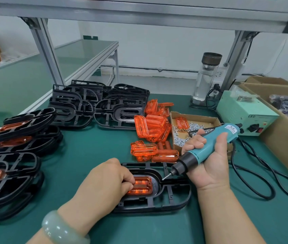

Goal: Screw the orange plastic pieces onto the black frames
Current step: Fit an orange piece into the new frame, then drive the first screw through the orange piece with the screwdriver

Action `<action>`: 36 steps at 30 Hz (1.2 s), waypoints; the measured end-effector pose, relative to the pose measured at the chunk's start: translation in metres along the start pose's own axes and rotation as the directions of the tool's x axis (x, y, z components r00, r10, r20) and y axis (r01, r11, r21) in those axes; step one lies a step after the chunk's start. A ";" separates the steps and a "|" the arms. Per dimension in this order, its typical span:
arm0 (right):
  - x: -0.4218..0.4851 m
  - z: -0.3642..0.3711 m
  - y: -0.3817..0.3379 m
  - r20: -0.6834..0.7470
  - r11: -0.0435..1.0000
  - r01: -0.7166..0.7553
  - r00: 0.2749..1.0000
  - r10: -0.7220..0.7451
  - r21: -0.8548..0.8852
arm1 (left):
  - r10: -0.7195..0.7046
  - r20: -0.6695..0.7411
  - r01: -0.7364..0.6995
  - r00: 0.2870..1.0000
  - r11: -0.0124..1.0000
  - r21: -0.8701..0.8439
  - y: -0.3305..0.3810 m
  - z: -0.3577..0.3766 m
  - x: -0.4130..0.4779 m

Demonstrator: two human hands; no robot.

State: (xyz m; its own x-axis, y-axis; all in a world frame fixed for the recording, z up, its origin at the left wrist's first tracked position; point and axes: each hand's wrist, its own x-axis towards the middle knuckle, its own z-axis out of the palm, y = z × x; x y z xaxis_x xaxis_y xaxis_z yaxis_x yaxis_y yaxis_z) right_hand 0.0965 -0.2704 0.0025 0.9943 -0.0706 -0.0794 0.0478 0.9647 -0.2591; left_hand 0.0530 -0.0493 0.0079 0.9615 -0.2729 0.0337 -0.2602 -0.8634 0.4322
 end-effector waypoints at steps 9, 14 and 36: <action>-0.002 0.002 -0.004 0.020 1.000 0.017 1.000 -0.016 -0.004 | -0.019 0.029 0.017 0.999 0.997 0.070 0.003 -0.003 0.005; -0.001 0.001 -0.010 0.035 1.000 0.016 0.999 -0.016 -0.004 | 0.044 -0.111 -0.048 0.993 0.998 -0.036 0.023 -0.011 0.033; 0.005 0.002 -0.013 0.033 1.000 0.010 0.999 -0.011 0.009 | 0.212 0.375 -0.288 0.903 0.944 0.162 0.113 0.035 0.174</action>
State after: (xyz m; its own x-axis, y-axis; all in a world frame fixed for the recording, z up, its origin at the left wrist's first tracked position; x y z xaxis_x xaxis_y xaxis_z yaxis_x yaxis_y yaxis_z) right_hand 0.1008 -0.2827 0.0076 0.9964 -0.0723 -0.0443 0.0590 0.9660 -0.2516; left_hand 0.1875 -0.2090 0.0309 0.7794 -0.5882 -0.2159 -0.5373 -0.8047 0.2526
